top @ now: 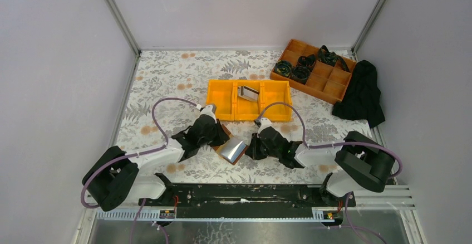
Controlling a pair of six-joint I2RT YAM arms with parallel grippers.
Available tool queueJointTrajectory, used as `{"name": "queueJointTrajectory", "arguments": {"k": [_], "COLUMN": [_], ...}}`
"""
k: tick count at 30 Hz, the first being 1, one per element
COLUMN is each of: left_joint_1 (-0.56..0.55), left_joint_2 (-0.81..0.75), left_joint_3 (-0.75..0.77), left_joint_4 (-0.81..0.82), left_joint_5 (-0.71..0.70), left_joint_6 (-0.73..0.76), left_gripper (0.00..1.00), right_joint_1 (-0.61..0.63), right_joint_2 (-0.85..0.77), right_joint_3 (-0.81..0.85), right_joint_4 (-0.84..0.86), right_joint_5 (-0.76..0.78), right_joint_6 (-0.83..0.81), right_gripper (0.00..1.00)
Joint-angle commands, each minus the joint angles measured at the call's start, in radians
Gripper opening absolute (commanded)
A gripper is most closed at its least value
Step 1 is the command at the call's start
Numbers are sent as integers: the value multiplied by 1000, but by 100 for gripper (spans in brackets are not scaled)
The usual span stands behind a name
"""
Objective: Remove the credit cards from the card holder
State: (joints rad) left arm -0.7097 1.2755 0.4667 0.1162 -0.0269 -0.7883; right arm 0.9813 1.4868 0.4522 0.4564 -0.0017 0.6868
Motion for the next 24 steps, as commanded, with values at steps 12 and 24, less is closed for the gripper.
{"name": "queueJointTrajectory", "arguments": {"k": [12,24], "left_joint_1": [7,7], "left_joint_2": [-306,-211], "left_joint_3": [-19,-19], "left_joint_4": [-229,-188], "left_joint_5": [-59,-111], "left_joint_6": [20,-26], "left_gripper": [24,24], "right_joint_1": [-78,234], "right_joint_2": [-73,70], "right_joint_3": [76,254], "right_joint_4": [-28,-66], "right_joint_5": [-110,15], "right_joint_6": [-68,-58], "right_gripper": [6,8]}}
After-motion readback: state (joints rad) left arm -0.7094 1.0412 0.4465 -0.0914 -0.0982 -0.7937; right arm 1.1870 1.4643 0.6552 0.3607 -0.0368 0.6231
